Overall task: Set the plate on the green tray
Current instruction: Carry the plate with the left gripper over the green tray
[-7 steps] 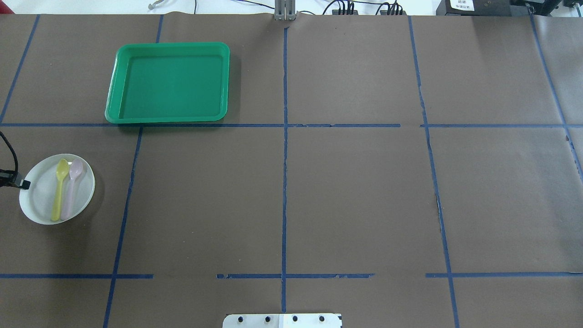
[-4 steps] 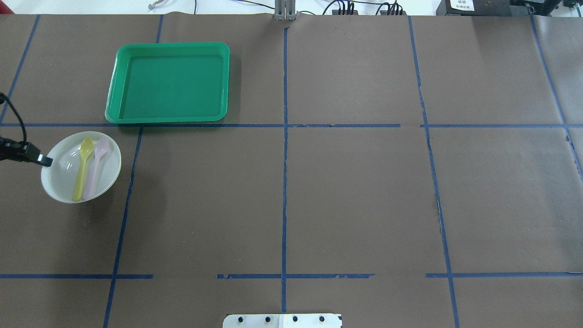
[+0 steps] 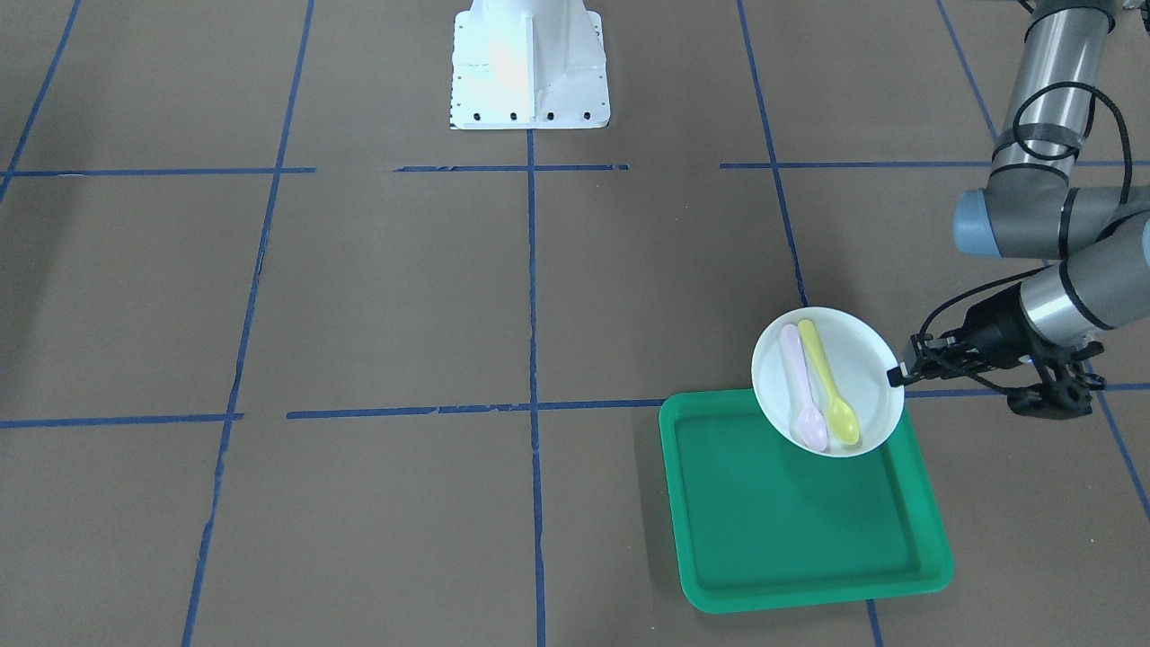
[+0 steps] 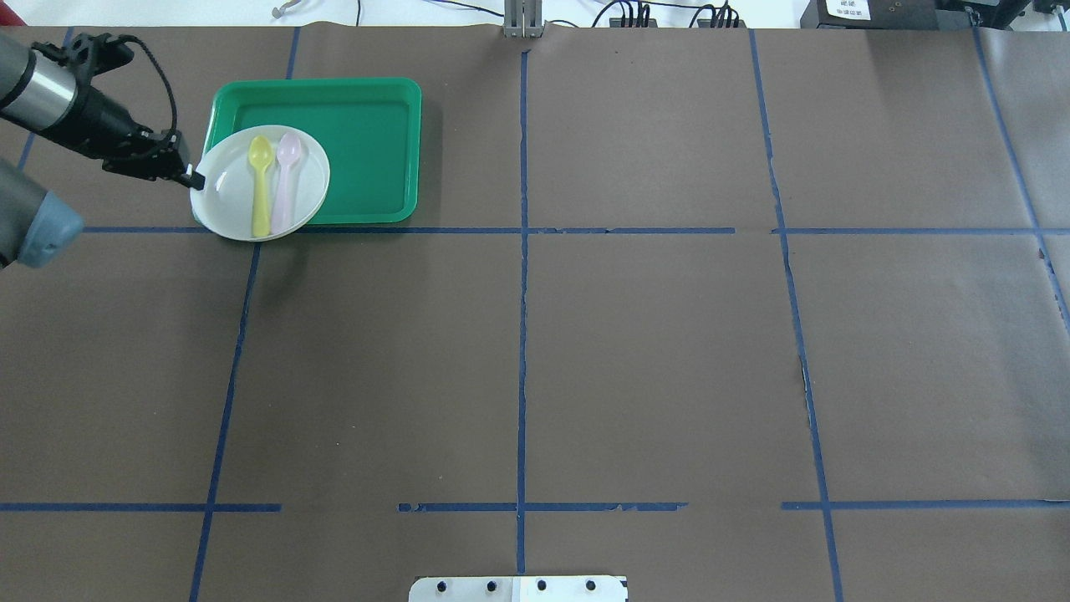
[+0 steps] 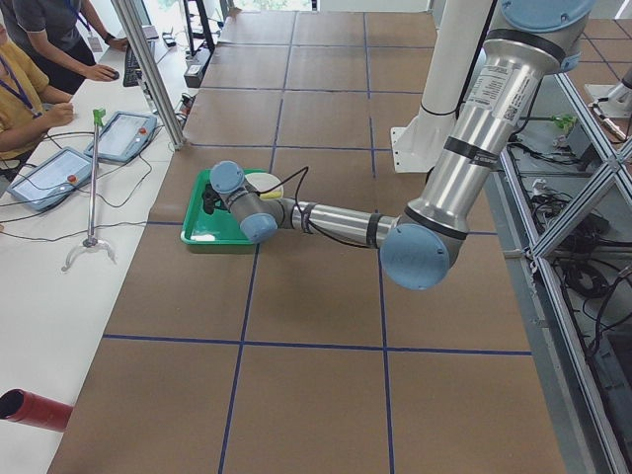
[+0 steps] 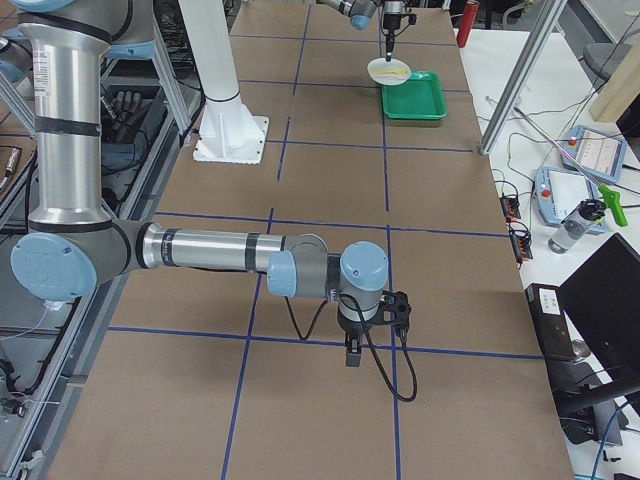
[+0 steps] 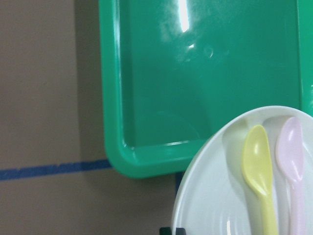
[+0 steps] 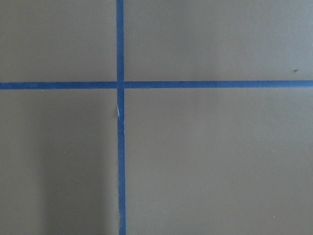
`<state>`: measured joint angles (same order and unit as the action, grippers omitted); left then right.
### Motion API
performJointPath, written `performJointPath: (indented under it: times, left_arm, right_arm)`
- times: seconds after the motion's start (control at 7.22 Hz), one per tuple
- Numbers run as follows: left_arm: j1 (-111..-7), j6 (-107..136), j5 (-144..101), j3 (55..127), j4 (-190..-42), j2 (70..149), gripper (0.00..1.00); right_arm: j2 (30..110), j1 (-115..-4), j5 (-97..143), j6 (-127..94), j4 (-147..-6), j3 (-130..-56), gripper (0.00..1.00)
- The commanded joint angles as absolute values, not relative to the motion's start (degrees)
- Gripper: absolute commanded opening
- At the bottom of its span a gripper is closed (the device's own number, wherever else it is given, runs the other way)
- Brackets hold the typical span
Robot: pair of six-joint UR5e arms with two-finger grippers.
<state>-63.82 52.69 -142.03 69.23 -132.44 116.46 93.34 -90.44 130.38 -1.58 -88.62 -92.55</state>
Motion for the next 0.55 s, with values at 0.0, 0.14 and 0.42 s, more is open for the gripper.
performJointPath:
  times: [0.0,0.14,0.42]
  left_arm:
    - [-63.6,52.7,-138.0,55.5,-133.8,127.0,0.0]
    - [-62.8,52.8,-134.6,50.3,-138.2,128.6,0.0]
    - [-61.3,53.0,-133.9,48.8,-139.9,128.7,0.0]
  right_arm:
    - [93.3,-90.4,130.3,-1.6,-88.6,-92.5,1.0]
    - [93.4,-90.4,130.4,-1.6,-88.6,-92.5,1.0]
    - [93.3,-90.4,130.3,-1.6,-88.6,-92.5,1.0]
